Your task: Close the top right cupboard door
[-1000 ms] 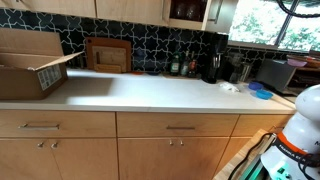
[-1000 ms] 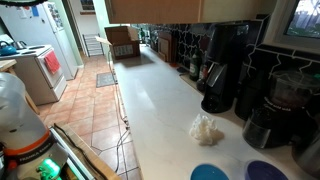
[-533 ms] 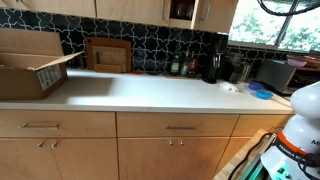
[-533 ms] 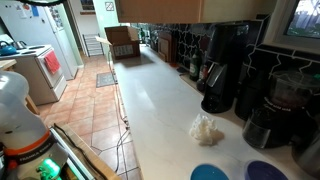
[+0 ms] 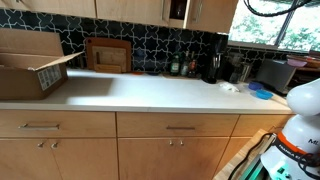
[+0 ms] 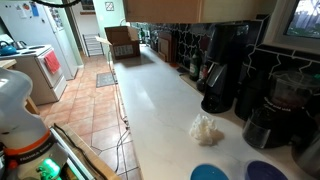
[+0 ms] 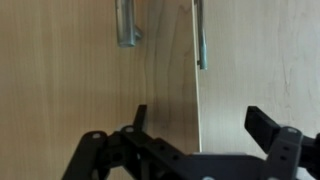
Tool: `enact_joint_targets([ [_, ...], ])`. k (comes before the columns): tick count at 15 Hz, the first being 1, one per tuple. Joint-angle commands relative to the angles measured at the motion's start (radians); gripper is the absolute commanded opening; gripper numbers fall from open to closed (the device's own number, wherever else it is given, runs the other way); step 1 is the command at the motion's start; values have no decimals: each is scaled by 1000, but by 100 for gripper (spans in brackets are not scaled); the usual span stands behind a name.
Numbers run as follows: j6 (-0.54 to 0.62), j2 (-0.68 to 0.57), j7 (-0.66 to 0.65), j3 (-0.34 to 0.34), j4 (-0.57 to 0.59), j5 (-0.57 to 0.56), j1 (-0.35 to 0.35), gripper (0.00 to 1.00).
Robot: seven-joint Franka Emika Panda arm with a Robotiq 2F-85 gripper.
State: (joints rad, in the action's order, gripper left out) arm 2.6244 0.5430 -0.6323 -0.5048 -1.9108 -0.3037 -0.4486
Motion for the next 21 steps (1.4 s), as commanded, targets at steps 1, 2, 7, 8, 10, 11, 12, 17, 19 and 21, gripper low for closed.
enact_joint_targets([
  [1, -7, -10, -22, 29, 4, -38, 42, 100],
  [2, -7, -10, -22, 29, 3, -38, 44, 100],
  [7, -29, -3, 4, 49, -3, -25, 72, 100],
  [8, -43, 2, 23, 67, -8, -16, 93, 100],
  [10, -97, 10, 97, 123, -7, 11, 163, 100],
  [11, -123, 17, 136, 155, -7, 29, 202, 100],
  [12, -143, 28, 166, 174, -9, 25, 219, 100],
  [17, -157, 60, 257, 241, -34, -12, 259, 100],
  [19, -116, 49, 268, 250, -40, -24, 254, 100],
  [21, -59, 32, 276, 256, -47, -32, 249, 100],
])
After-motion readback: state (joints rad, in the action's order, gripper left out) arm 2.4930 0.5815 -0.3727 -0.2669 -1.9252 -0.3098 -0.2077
